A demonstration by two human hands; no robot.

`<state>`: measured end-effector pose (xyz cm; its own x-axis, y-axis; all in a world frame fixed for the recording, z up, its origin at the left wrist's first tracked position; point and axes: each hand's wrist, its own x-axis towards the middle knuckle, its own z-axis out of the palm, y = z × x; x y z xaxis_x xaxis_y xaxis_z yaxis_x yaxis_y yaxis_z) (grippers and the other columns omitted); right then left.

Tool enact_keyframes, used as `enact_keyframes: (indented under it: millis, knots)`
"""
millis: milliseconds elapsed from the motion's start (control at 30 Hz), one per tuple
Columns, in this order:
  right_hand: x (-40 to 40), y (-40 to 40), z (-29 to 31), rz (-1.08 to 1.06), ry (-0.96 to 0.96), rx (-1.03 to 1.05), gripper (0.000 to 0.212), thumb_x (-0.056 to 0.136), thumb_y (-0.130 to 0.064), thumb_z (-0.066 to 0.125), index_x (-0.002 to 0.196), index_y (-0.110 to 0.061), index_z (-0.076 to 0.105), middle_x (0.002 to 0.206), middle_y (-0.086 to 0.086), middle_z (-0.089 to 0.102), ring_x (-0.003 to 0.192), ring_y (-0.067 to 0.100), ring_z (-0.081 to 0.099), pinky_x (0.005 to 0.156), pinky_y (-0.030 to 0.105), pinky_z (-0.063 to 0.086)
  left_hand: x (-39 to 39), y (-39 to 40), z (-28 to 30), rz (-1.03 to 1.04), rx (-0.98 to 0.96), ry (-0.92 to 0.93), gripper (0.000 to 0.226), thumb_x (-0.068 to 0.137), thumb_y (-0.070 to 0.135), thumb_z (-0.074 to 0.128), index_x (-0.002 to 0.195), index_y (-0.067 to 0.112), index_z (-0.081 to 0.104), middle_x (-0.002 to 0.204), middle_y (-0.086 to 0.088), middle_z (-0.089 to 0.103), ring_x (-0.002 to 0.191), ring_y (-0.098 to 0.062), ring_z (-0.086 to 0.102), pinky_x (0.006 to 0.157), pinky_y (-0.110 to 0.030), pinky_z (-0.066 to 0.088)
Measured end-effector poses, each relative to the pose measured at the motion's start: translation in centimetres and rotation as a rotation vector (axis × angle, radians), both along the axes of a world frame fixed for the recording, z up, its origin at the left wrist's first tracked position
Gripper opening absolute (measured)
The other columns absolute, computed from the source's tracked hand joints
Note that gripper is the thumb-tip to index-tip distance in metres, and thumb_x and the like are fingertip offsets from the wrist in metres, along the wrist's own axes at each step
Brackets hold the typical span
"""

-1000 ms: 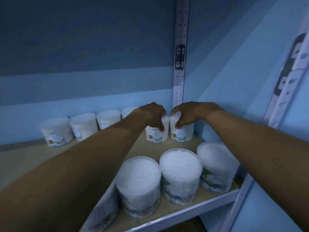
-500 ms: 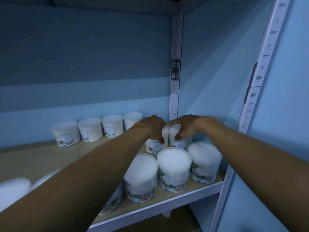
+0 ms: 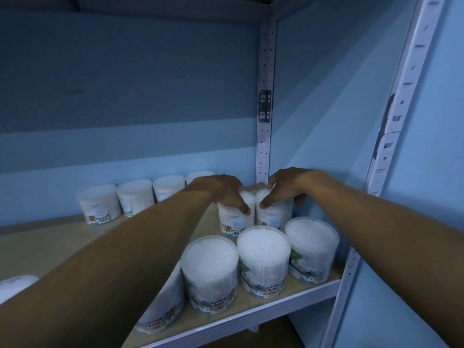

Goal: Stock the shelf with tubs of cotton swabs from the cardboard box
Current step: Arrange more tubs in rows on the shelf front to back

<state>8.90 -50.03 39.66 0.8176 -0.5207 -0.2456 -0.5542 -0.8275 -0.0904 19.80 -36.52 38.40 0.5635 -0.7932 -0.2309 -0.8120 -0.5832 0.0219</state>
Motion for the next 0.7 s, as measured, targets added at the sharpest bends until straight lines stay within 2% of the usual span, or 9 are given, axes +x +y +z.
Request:
enact_keyframes:
  millis: [67,233,333,400,500,600,700]
  knots:
    - [0.4,-0.4,0.0,-0.006,-0.018,0.058,0.079,0.073,-0.053,0.082,0.139,-0.023,0.053,0.131,0.003,0.053,0.106,0.026,0.063,0.081,0.039,0.062,0.0,-0.2,0.0,0.004,-0.011,0.005,0.079,0.079,0.062,0.067,0.144,0.020,0.046,0.140,-0.001,0.055,0.120,-0.024,0.057,0.100,-0.036,0.049]
    - [0.9,-1.0,0.2,0.045,0.008,0.089,0.066,0.077,-0.043,0.081,0.136,-0.029,0.054,0.138,0.000,0.048,0.115,0.027,0.058,0.088,0.039,0.060,-0.3,-0.8,0.0,0.041,-0.018,0.005,0.075,0.079,0.062,0.068,0.134,0.014,0.053,0.125,-0.005,0.063,0.093,-0.023,0.063,0.077,-0.030,0.054]
    - [1.0,-1.3,0.3,0.059,0.037,0.092,0.069,0.076,-0.040,0.082,0.137,-0.035,0.051,0.142,-0.001,0.044,0.118,0.026,0.055,0.090,0.038,0.059,-0.5,-1.1,0.0,0.054,-0.018,0.012,0.072,0.079,0.062,0.069,0.127,0.010,0.057,0.119,-0.006,0.064,0.088,-0.023,0.061,0.069,-0.028,0.052]
    - [1.1,-1.4,0.5,0.054,0.056,0.106,0.072,0.075,-0.042,0.083,0.139,-0.038,0.049,0.144,-0.001,0.042,0.122,0.027,0.053,0.093,0.038,0.057,-0.5,-1.1,0.1,0.068,-0.008,0.024,0.075,0.078,0.064,0.069,0.128,0.010,0.056,0.122,-0.006,0.063,0.094,-0.024,0.062,0.073,-0.028,0.053]
    - [1.2,-1.1,1.2,0.051,0.056,0.077,0.078,0.073,-0.056,0.080,0.141,-0.039,0.046,0.147,-0.002,0.041,0.123,0.029,0.052,0.093,0.041,0.057,-0.5,-0.9,0.8,0.083,-0.001,0.032,0.087,0.078,0.066,0.067,0.143,0.013,0.045,0.138,-0.006,0.054,0.116,-0.026,0.058,0.089,-0.033,0.051]
    - [1.4,-0.6,1.8,0.060,0.046,0.002,0.082,0.072,-0.062,0.079,0.142,-0.032,0.049,0.145,-0.002,0.042,0.111,0.029,0.061,0.086,0.042,0.061,-0.1,-1.1,1.2,0.060,0.010,0.077,0.091,0.077,0.063,0.070,0.148,0.015,0.040,0.147,-0.005,0.046,0.127,-0.028,0.052,0.097,-0.036,0.050]
    - [1.5,0.1,1.8,0.048,0.089,-0.038,0.083,0.073,-0.061,0.079,0.142,-0.024,0.051,0.140,0.001,0.047,0.102,0.028,0.065,0.083,0.041,0.062,0.3,-1.2,0.9,0.048,0.032,0.146,0.087,0.075,0.055,0.077,0.146,0.018,0.043,0.145,-0.002,0.047,0.128,-0.029,0.051,0.098,-0.041,0.052]
